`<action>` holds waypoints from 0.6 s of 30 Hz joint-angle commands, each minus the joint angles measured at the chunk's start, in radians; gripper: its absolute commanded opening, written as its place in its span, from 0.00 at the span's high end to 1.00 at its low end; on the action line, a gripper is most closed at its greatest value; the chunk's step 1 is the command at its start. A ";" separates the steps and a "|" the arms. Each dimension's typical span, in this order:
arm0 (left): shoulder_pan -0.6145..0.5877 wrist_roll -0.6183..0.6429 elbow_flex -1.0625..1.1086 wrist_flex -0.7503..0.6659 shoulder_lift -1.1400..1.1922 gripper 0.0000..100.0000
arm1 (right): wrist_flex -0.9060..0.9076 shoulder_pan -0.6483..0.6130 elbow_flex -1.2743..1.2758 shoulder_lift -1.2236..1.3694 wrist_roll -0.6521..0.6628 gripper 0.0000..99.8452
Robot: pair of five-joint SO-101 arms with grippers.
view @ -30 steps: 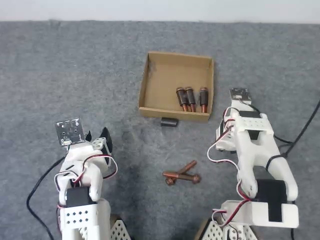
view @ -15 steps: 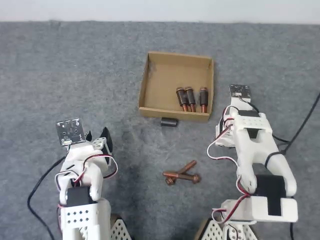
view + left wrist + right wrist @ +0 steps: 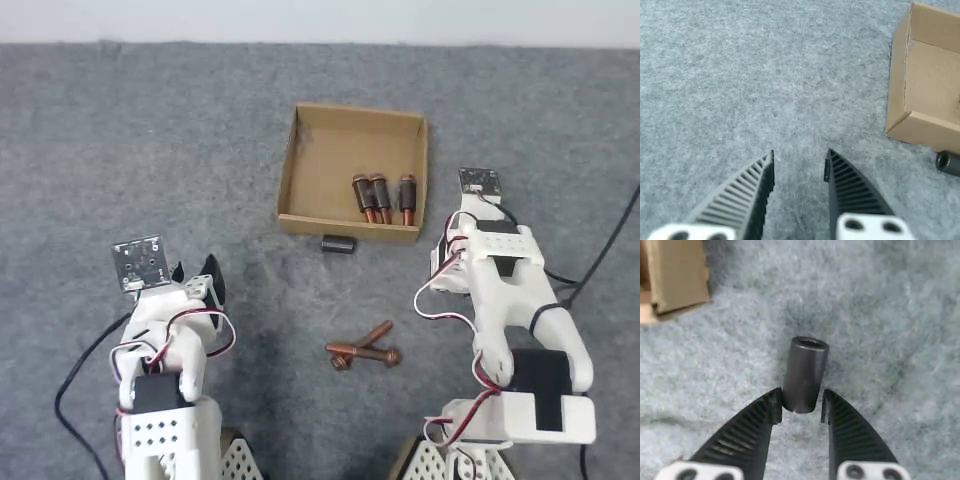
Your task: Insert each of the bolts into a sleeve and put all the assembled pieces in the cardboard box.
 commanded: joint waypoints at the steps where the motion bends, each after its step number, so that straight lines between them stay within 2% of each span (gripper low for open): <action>1: -0.008 -0.012 -0.012 -0.018 -0.008 0.84 | -0.015 0.013 -0.074 -0.077 0.012 0.88; 18: -0.008 -0.012 -0.012 -0.017 -0.008 0.84 | -0.041 0.007 -0.072 -0.068 0.014 0.88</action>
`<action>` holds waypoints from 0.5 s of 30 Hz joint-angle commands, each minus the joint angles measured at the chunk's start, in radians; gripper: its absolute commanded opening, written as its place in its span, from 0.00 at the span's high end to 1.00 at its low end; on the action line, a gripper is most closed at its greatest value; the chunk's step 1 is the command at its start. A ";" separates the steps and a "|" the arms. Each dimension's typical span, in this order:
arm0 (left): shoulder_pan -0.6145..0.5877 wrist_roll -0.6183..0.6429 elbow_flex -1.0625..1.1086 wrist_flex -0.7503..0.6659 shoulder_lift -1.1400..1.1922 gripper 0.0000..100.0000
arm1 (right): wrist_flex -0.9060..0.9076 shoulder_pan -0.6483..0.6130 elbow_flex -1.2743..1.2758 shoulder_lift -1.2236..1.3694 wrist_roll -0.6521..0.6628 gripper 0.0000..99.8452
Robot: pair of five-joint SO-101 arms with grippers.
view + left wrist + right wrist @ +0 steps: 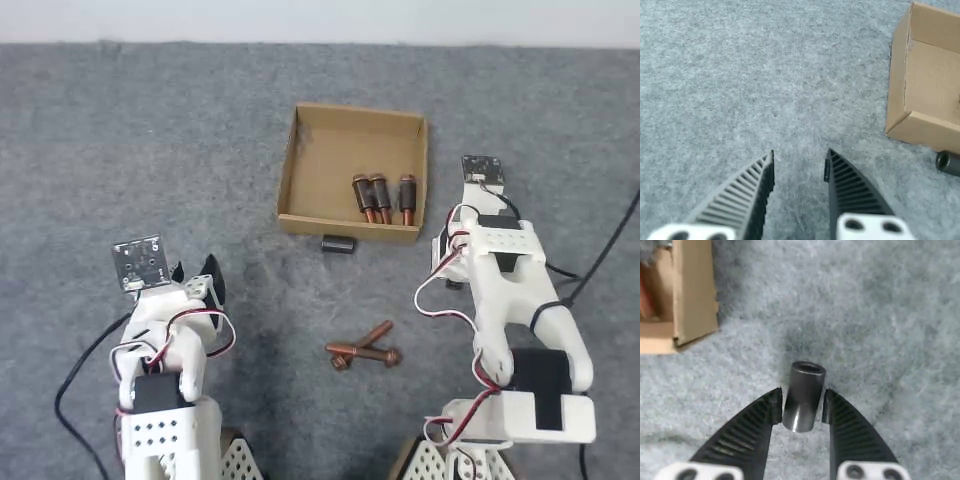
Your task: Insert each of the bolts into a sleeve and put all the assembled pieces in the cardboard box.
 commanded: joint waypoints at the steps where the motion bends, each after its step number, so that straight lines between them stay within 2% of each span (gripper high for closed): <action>1: -0.008 -0.012 -0.012 -0.017 -0.008 0.84 | 0.002 0.007 -0.037 -0.056 0.014 0.88; 7: -0.008 -0.012 -0.012 -0.015 -0.008 0.84 | -0.004 0.013 -0.087 0.065 0.014 0.88; 9: -0.008 -0.012 -0.012 -0.015 -0.008 0.84 | 0.001 0.015 -0.107 0.091 0.014 0.92; 11: -0.008 -0.012 -0.012 -0.017 -0.008 0.84 | 0.001 0.015 -0.114 0.102 0.014 0.99; 15: -0.008 -0.012 -0.012 -0.018 -0.006 0.84 | 0.004 0.015 -0.114 0.102 0.012 0.99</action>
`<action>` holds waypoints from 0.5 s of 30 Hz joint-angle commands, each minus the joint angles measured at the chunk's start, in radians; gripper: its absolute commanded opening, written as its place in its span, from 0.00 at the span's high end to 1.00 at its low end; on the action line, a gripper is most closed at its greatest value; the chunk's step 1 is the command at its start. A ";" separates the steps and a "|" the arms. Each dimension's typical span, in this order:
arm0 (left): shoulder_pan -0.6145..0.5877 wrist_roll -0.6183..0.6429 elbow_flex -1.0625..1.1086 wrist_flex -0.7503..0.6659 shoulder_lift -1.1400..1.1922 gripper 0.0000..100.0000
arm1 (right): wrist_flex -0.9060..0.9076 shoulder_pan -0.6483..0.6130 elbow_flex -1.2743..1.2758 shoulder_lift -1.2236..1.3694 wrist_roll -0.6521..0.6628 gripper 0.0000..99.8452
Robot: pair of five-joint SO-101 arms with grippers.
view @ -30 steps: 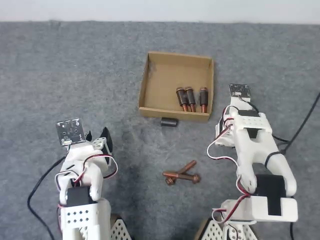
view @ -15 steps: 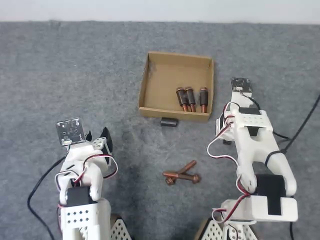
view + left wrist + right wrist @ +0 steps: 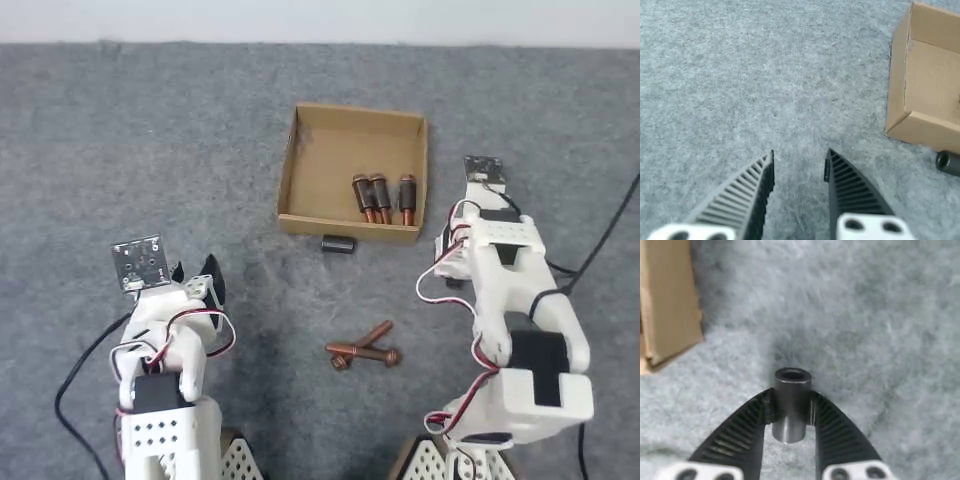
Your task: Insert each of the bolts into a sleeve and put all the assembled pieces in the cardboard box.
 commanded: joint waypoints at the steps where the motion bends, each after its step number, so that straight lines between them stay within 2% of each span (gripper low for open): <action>1: -0.008 -0.012 -0.012 -0.018 -0.006 0.84 | 0.005 0.004 -0.048 0.001 0.011 1.00; 15: -0.008 -0.012 -0.012 -0.020 -0.009 0.84 | 0.420 0.048 -0.043 -0.153 0.009 0.99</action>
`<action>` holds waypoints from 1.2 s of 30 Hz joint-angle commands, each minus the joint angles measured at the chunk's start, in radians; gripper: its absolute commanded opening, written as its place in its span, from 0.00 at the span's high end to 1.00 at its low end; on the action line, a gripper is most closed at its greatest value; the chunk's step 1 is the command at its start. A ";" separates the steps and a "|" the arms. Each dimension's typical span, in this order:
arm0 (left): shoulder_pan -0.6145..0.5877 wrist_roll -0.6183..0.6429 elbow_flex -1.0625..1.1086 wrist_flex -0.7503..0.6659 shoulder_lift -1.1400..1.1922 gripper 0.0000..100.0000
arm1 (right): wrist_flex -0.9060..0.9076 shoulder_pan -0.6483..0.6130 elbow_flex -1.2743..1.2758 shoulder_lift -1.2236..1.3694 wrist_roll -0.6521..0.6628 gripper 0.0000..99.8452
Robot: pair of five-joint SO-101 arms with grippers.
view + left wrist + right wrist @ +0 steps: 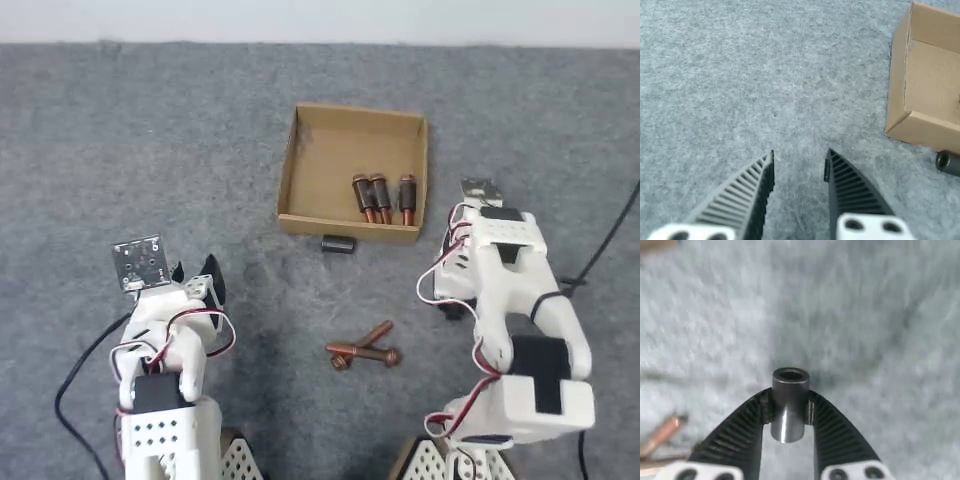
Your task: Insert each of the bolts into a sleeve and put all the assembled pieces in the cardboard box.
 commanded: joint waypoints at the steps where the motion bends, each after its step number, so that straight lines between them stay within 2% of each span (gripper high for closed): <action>1: -0.008 -0.012 -0.012 -0.020 -0.009 0.84 | 0.097 0.044 -0.031 -0.116 0.009 0.99; 6: -0.008 -0.012 -0.012 -0.020 -0.011 0.84 | 0.093 0.082 0.080 -0.237 0.009 0.99; 14: 0.003 -0.064 -0.025 -0.008 -0.005 0.84 | -0.111 0.110 0.379 -0.432 0.026 0.99; 18: 0.034 -0.140 -0.101 0.103 -0.005 0.84 | -0.108 0.188 0.399 -0.479 0.118 0.99; 28: 0.186 -0.147 -0.387 0.304 0.006 0.84 | -0.114 0.288 0.400 -0.496 0.124 0.99; 31: 0.250 -0.146 -0.503 0.347 0.100 0.84 | -0.119 0.295 0.400 -0.496 0.121 0.99; 36: 0.298 -0.147 -0.707 0.381 0.391 0.84 | -0.140 0.297 0.400 -0.489 0.118 0.99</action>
